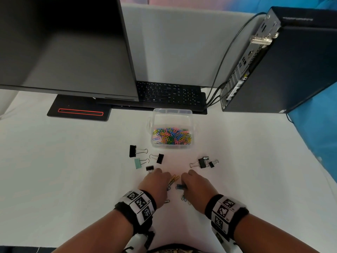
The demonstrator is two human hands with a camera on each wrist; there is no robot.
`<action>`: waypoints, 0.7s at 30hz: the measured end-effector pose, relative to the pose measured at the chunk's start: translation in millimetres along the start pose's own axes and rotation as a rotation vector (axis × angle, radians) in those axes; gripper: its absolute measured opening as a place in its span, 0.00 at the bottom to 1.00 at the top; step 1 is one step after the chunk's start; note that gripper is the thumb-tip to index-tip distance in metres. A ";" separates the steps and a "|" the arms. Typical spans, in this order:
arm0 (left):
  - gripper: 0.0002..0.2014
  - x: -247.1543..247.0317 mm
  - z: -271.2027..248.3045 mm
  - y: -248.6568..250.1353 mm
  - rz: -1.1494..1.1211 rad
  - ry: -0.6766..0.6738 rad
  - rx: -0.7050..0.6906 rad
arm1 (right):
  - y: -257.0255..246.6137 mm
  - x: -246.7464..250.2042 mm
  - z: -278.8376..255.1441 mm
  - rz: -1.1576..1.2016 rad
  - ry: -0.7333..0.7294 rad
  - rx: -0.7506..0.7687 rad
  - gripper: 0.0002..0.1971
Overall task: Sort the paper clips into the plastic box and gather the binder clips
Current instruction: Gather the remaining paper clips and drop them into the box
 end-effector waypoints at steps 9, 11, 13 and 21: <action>0.12 13.7 -7.1 -27.4 -0.353 -0.095 0.002 | 25.3 9.1 -3.2 0.420 -0.153 -0.129 0.06; 0.11 22.7 -7.4 -34.3 -0.558 -0.121 0.038 | 26.2 19.0 0.0 0.493 -0.177 -0.138 0.06; 0.14 39.3 -4.1 -33.4 -0.717 -0.110 0.037 | 22.4 38.3 7.2 0.566 -0.168 -0.116 0.05; 0.09 137.6 56.8 -7.8 -0.511 0.240 -0.009 | 7.7 132.3 75.9 0.411 0.124 -0.065 0.07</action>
Point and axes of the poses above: each hand's wrist, its own z-axis towards the middle knuckle, its own x-axis out of the back of the hand, y = z × x, the point moved 6 cm from there along z, towards the middle knuckle, and after that the axes turned 5 degrees about -z, right-handed, at the moved point
